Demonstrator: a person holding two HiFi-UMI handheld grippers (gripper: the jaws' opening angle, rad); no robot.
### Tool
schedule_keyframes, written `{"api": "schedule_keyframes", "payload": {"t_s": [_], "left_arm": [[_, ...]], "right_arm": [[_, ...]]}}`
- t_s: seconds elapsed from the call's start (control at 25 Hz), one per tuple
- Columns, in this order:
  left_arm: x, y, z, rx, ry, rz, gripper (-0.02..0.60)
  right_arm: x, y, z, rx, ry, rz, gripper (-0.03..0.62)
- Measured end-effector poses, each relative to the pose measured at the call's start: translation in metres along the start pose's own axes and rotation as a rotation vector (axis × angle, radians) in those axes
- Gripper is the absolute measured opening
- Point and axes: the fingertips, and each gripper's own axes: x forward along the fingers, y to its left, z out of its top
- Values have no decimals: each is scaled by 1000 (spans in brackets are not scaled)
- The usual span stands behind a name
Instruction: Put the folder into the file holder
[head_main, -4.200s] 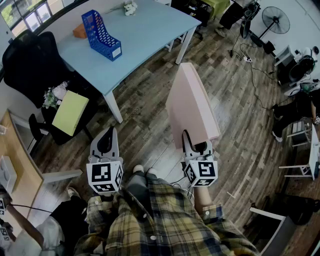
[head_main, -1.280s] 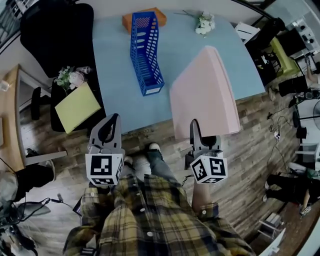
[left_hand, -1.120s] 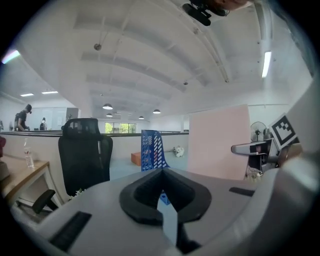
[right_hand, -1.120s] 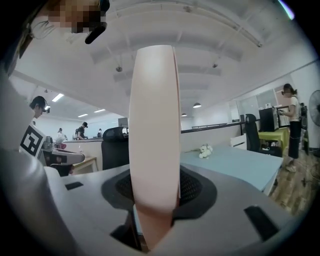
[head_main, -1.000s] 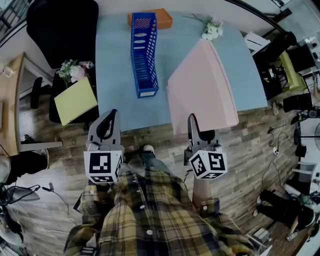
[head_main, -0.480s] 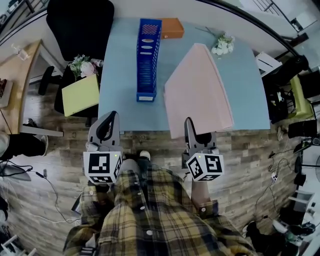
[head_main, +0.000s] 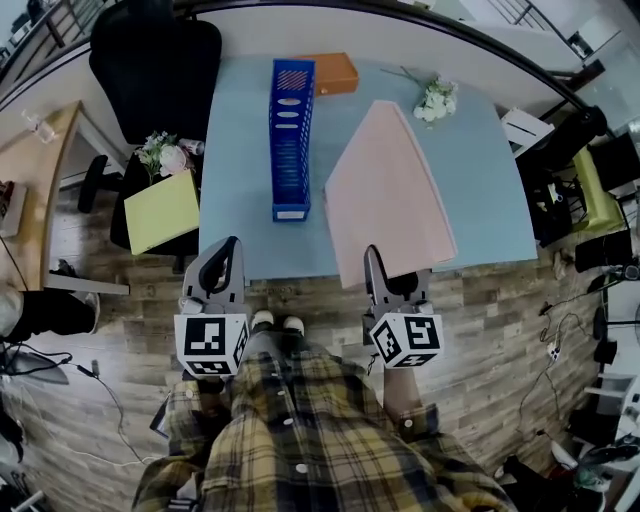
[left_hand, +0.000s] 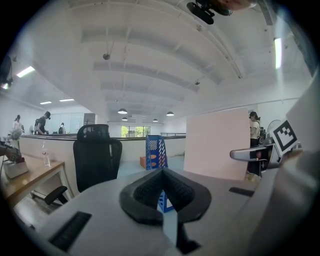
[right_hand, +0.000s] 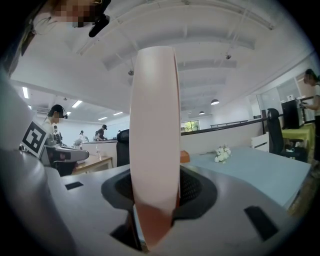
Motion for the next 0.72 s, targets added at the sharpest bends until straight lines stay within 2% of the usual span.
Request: {"api": "schedule_keyframes", "payload": {"t_s": [0.24,0.72], "left_arm": [[8,3,4,0,-9,-48,-9],[8,21,4,4,-9,-67,-9]], "right_arm": [[4,3,6,-2,-9,-38,167],[8,15,22,-14,-37,-64,167]]}}
